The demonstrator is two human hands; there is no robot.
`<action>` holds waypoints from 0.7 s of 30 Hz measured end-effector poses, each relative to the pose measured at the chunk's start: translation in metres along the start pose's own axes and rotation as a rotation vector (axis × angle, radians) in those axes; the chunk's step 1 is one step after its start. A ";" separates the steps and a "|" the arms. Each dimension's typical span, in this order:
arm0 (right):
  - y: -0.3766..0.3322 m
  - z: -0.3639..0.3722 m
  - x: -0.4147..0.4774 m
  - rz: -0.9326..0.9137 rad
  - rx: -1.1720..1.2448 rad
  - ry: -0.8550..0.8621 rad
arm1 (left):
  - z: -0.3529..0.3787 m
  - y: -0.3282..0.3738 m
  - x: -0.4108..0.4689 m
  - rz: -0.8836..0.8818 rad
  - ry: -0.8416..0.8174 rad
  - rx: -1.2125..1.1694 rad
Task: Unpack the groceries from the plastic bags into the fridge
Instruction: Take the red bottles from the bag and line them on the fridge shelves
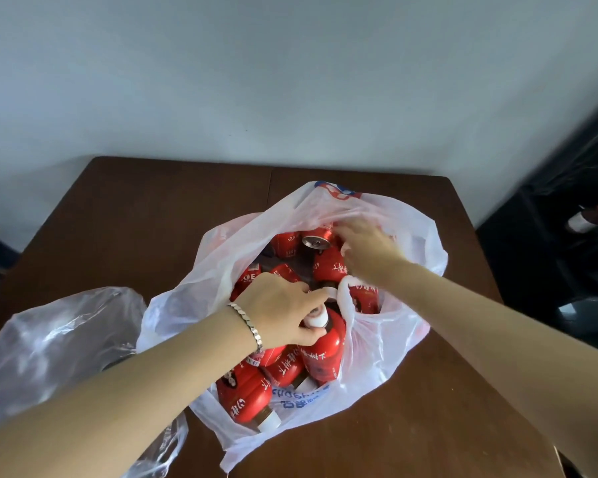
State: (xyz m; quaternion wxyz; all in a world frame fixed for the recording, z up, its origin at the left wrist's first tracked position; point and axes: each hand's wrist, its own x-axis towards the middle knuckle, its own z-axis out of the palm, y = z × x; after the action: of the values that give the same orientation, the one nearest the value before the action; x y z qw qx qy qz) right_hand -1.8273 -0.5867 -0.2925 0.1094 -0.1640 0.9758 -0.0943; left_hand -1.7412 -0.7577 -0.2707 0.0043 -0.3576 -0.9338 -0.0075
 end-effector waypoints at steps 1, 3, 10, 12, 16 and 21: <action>0.012 -0.009 0.008 0.082 -0.021 0.074 | 0.000 0.000 0.000 -0.006 0.003 0.024; 0.036 -0.027 0.021 0.197 -0.021 0.167 | 0.004 -0.002 -0.002 -0.027 -0.006 -0.004; 0.044 -0.030 0.018 -0.206 -0.401 -0.036 | 0.006 -0.004 0.003 -0.060 -0.075 -0.028; 0.033 -0.006 0.009 -0.374 -0.610 -0.107 | 0.004 -0.005 0.005 -0.071 -0.085 -0.041; 0.026 0.021 0.007 -0.354 -0.755 -0.105 | 0.005 -0.005 0.008 -0.064 -0.078 -0.006; 0.008 0.026 0.007 -0.241 -0.708 -0.071 | 0.007 -0.002 0.005 -0.087 -0.086 -0.006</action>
State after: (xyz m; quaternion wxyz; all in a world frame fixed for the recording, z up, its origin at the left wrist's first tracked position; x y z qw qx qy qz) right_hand -1.8297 -0.5853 -0.3200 0.0680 -0.3085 0.9173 0.2425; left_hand -1.7465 -0.7555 -0.2773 -0.0375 -0.3167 -0.9478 0.0050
